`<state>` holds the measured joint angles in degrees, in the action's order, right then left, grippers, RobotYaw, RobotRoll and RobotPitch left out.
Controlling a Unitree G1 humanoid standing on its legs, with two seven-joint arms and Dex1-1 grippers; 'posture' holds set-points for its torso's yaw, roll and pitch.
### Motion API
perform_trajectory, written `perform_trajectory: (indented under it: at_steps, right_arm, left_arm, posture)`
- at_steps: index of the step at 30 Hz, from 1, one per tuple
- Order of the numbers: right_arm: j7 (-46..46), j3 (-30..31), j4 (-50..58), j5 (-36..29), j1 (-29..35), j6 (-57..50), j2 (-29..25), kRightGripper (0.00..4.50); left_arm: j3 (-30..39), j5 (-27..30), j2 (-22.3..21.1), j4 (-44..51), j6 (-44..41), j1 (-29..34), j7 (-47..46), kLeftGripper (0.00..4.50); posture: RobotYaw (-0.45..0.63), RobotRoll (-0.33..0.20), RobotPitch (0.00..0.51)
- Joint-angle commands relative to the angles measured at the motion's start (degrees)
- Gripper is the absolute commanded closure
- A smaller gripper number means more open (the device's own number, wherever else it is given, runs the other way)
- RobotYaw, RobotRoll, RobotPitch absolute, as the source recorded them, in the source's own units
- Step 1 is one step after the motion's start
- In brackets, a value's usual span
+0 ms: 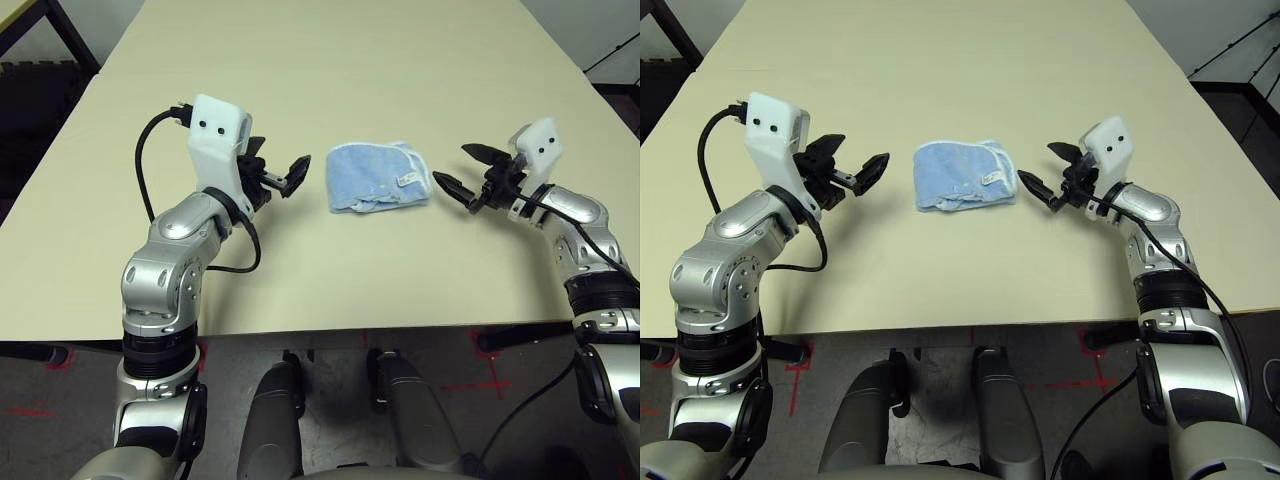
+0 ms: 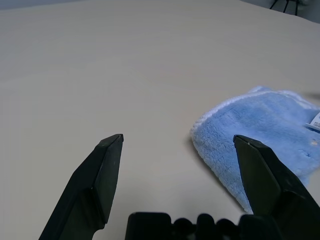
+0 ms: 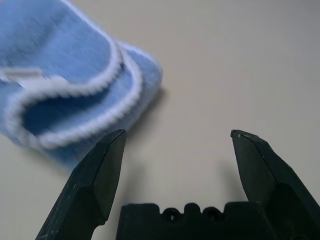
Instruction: Fold the towel and set it aside.
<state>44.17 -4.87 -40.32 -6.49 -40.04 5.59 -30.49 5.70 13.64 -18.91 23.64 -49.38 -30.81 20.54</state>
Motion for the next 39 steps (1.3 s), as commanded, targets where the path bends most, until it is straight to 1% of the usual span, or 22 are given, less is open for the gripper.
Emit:
perform_trajectory:
  at_steps: [1, 8, 15, 24, 32, 36, 39]
  right_arm:
    - [-1.4, 1.5, -3.0, 2.3, -1.0, 1.8, 0.0, 0.00]
    - [-2.9, 3.1, -7.7, 4.2, -4.0, 3.6, 3.1, 0.00]
    - [-1.3, 3.8, -12.7, 4.6, -7.0, 6.3, 5.4, 0.00]
    - [0.6, 4.3, -15.7, 4.8, -8.4, 8.5, 7.1, 0.00]
    - [0.3, 4.9, -16.7, 5.3, -9.1, 9.1, 8.8, 0.00]
    - [0.7, 4.8, -17.1, 5.4, -9.3, 9.4, 8.9, 0.00]
    - [1.8, 3.9, -16.7, 4.9, -9.0, 9.1, 6.9, 0.00]
  left_arm:
    - [-0.8, 0.5, -0.4, -0.5, 0.5, 0.4, -0.2, 0.04]
    - [-0.9, 0.4, -0.6, -0.3, 0.3, 0.5, -0.3, 0.04]
    - [-0.4, 0.5, -1.1, 0.7, -0.3, 1.1, -0.7, 0.04]
    - [0.1, 1.0, -1.8, 2.1, -1.1, 2.0, -1.5, 0.04]
    - [-0.2, 1.4, -1.7, 1.9, -1.1, 1.9, -2.0, 0.04]
    - [-0.4, 1.6, -1.6, 1.9, -0.9, 2.0, -2.3, 0.04]
    - [0.2, 1.9, -1.8, 2.3, -1.1, 2.3, -2.5, 0.04]
  posture:
    - [-0.16, 0.000, 0.205]
    - [-0.15, 0.000, 0.208]
    - [-0.12, 0.000, 0.205]
    - [-0.09, 0.000, 0.204]
    - [-0.09, 0.000, 0.203]
    - [-0.09, 0.000, 0.204]
    - [-0.09, 0.000, 0.204]
